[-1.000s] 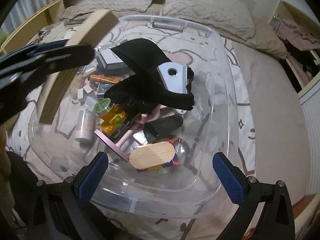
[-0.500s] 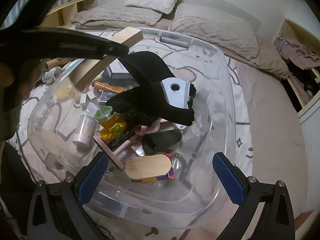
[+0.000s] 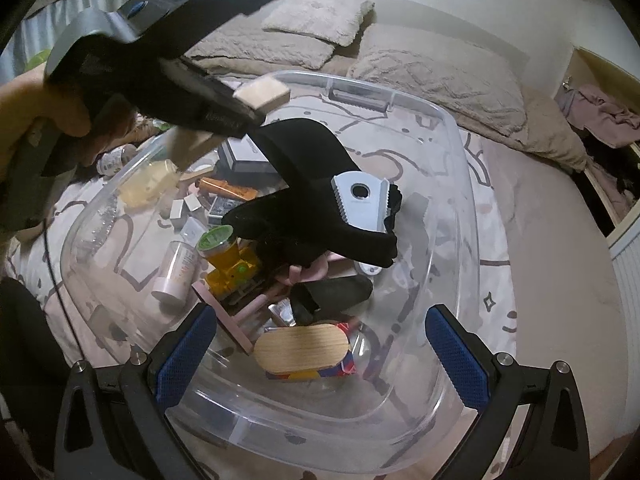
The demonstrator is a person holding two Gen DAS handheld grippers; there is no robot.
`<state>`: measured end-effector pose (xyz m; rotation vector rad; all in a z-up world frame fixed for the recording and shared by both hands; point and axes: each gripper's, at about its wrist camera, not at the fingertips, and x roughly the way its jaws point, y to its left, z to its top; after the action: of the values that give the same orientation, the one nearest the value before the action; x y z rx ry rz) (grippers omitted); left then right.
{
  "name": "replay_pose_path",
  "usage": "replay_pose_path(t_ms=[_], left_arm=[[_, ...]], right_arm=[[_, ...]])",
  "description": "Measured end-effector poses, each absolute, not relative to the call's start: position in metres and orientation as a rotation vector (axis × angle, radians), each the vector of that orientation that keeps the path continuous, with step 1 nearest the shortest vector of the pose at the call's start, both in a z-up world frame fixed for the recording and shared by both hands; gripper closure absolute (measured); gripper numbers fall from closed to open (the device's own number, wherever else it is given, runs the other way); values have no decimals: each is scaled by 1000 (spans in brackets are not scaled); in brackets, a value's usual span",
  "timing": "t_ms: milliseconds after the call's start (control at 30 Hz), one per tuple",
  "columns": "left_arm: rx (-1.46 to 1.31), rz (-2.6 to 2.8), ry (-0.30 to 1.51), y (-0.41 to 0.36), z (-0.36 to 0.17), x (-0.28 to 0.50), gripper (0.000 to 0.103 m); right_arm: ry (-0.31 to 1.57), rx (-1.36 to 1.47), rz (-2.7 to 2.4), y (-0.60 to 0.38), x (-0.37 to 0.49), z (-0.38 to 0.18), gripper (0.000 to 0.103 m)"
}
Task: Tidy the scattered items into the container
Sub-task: 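Lower the wooden stick into the container with the left tool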
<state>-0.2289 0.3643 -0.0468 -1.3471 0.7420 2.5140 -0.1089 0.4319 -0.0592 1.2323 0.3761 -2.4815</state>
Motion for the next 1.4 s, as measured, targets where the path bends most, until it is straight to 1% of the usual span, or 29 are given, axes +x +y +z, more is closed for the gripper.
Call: replay_pose_path(t_ms=[167,367,533,633,867,1033,1233,1267,1300,1333,1367,1400], left_arm=[[-1368,2396,905,383,-53,-202,71],[-1453,2278,954,391,-70,-183,71],[-1584,2161,960,397,-97,-179,71],[-1636,2099,1033,405,-116,-177,70],[-1674,2138,1193,407,-140,-197,68],[-1689,2182,1360,402,-154,-220,67],[-1675,2252,1334,399,-146,-243,66],[-1661,2267,1332,400,-144,-245,61],[-1648,2281,1332,401,-143,-246,40],[-1628,2292,1309,403,-139,-245,23],[-1603,2308,1298,404,-135,-245,15],[-1556,2341,1315,406,-130,-245,4]], right_arm=[[359,1206,-2484,434,-108,-60,0],[343,1175,-2490,435,-105,-59,0],[339,1163,-2493,435,-104,-59,0],[339,1162,-2494,435,-105,-58,0],[337,1160,-2495,435,-104,-58,0],[336,1159,-2490,436,-105,-58,0],[332,1150,-2486,435,-106,-58,0],[332,1147,-2485,435,-105,-58,0],[330,1148,-2486,436,-105,-58,0],[328,1148,-2486,436,-105,-59,0],[326,1150,-2485,436,-106,-59,0],[327,1150,-2486,435,-106,-59,0]])
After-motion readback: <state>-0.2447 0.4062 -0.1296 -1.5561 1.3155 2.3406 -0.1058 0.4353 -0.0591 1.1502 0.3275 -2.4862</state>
